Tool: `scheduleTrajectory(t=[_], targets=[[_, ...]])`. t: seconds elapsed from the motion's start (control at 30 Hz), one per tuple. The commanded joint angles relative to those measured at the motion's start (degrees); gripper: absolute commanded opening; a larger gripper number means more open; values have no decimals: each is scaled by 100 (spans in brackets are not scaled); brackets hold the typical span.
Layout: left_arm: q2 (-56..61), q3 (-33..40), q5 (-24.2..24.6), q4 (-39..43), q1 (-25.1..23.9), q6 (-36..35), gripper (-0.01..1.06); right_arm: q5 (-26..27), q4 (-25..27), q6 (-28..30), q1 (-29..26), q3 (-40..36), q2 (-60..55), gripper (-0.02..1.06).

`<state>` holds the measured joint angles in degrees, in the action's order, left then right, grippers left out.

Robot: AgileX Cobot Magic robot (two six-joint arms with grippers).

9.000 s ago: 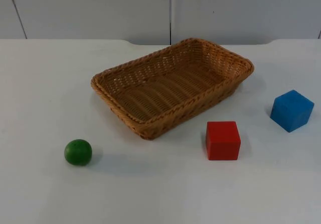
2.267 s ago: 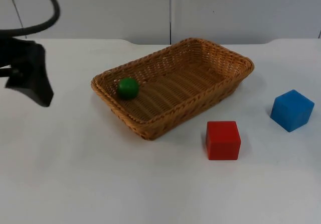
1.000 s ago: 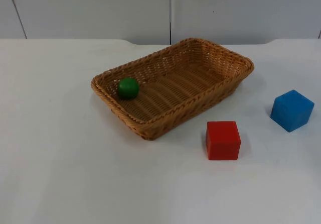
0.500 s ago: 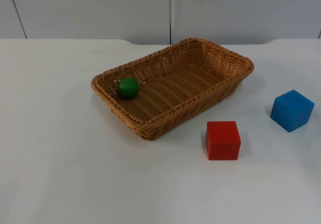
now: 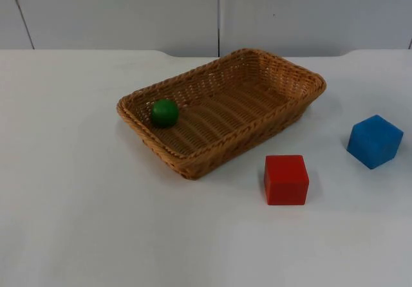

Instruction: Place all geometric objects except the red cube into the basket.

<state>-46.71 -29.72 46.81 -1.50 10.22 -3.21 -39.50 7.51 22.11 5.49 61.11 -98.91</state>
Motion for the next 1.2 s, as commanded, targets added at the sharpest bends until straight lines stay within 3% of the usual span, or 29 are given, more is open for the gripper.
scheduleTrajectory(t=[0.0,0.17,0.3,0.53,0.63,0.7,0.73,0.83,1.17], targets=[[38,33,-89,52,-24,14,105,257,-132,192,261,292,-363,93],[38,33,-89,52,-24,14,105,535,-577,192,579,903,-1119,93],[38,33,-150,59,-24,14,105,651,-567,151,648,1512,-1867,93],[38,33,-184,59,-24,14,105,915,-567,127,739,1835,-2509,90],[38,33,-219,64,-24,14,105,942,-582,126,770,1847,-2643,68],[38,33,-219,64,-24,14,105,931,-582,87,770,1847,-2605,41],[38,33,-219,64,-24,14,105,931,-582,87,770,1847,-2605,41],[38,33,-219,64,-24,14,105,796,-582,35,770,1847,-2326,1],[38,33,-219,64,-24,14,105,-100,-582,35,770,1847,-797,0]])
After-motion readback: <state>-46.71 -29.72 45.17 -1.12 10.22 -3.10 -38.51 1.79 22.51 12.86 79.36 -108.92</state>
